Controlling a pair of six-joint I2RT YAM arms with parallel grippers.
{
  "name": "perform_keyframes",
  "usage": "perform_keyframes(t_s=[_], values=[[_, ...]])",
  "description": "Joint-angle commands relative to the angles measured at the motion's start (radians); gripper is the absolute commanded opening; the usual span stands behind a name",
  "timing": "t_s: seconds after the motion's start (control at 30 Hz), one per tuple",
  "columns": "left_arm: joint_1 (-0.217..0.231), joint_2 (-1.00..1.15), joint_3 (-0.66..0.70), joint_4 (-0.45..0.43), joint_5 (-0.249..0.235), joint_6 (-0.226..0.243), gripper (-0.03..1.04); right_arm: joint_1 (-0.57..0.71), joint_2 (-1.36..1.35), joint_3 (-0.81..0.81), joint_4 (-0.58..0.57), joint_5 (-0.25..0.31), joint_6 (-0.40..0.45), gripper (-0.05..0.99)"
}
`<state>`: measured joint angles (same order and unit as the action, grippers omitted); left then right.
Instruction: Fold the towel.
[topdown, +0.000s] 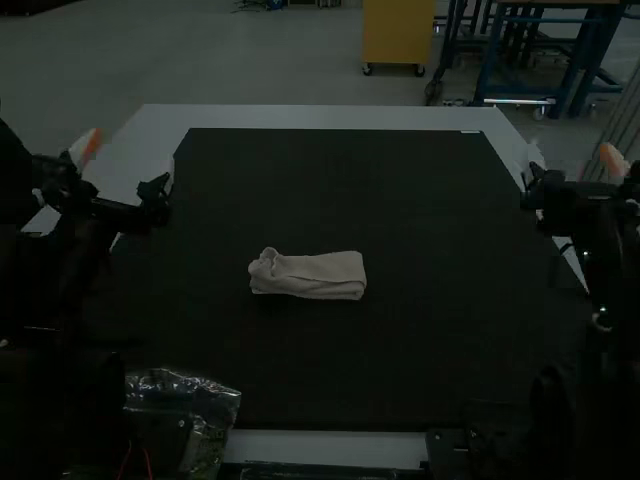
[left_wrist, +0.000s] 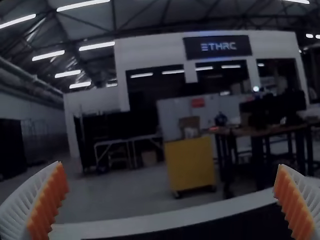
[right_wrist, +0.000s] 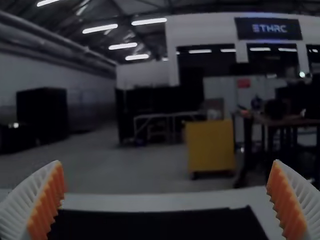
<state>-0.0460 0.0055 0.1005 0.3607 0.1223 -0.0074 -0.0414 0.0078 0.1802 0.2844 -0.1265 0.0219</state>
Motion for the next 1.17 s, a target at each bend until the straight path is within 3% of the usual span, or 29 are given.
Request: perform_keyframes(t_s=[0.0,0.13,0.23,0.33,0.4,1.13], values=[[0.011,-0.006,-0.039,0.011,-0.013,-0.052,0.97,-0.006,-0.008,-0.073,0.018,0.008,-0.139,0.92],[0.009,-0.006,-0.099,0.0,-0.023,-0.062,0.97,-0.008,-0.008,-0.166,0.018,0.036,-0.16,0.92],[0.009,-0.006,-0.101,-0.138,-0.147,-0.075,0.97,-0.009,-0.008,-0.179,-0.103,0.084,-0.166,0.92],[0.011,-0.006,-0.101,-0.281,-0.164,-0.149,0.97,-0.012,-0.009,-0.179,-0.218,0.088,-0.172,0.92],[0.011,-0.006,-0.101,-0.344,-0.164,-0.151,0.97,-0.012,-0.008,-0.18,-0.275,0.087,-0.177,0.92],[0.011,-0.006,-0.101,-0.358,-0.165,-0.144,0.97,-0.011,-0.008,-0.18,-0.291,0.084,-0.192,0.92]])
